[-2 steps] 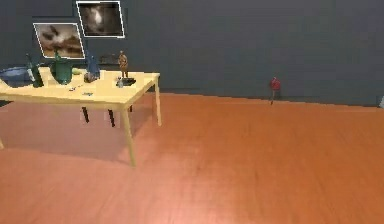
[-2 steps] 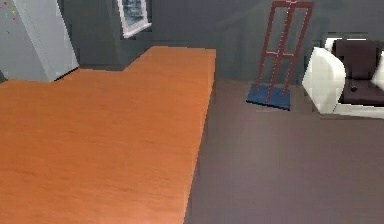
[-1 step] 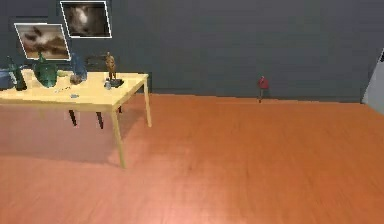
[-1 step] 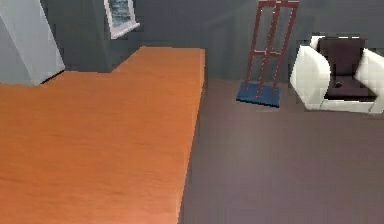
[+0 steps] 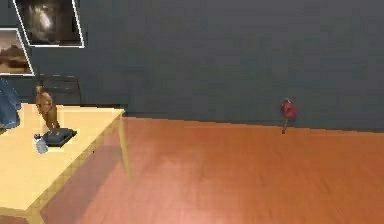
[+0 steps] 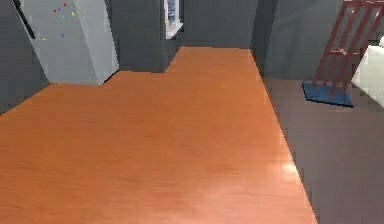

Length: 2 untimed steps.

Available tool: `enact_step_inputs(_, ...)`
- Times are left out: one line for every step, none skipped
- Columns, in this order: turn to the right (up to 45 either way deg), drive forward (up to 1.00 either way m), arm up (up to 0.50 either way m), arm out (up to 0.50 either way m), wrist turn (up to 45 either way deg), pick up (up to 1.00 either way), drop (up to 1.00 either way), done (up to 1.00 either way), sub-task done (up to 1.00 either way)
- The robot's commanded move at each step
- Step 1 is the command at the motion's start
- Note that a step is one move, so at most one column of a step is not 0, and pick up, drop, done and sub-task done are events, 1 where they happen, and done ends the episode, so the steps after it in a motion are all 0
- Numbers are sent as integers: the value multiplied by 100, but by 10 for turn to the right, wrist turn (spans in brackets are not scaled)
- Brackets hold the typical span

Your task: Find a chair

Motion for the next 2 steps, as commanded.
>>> enact_step_inputs(0,100,0,0,0,0,0,0,0)
enact_step_inputs(0,45,0,0,0,0,0,0,0)
